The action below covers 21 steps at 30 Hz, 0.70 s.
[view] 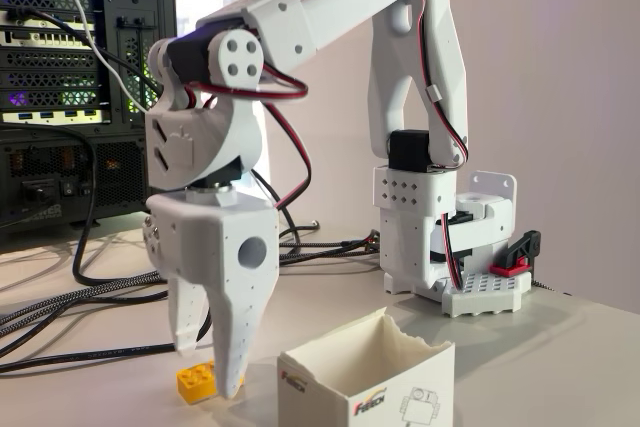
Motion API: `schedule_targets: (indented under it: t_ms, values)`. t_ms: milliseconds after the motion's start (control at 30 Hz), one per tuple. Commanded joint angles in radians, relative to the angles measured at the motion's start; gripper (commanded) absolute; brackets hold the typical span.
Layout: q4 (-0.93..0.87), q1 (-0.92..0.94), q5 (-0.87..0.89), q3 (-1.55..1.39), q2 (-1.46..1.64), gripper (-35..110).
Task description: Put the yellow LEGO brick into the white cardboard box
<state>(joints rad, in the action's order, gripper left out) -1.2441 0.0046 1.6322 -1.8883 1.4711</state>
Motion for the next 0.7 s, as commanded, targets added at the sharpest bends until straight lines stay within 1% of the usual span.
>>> schedule_targets:
  t_ms: [0, 300, 367, 433, 667]
  values:
    - [0.003, -0.006, -0.003, -0.011, 0.032, 20]
    - [0.0, 0.0, -0.005, -0.018, 0.026, 12]
    - [-0.002, 0.0, -0.003, -0.017, 0.026, 0]
    - [-0.009, 0.002, -0.003, -0.011, 0.026, -9]
    - [-0.08, 0.008, -0.023, 0.04, 0.057, -9]
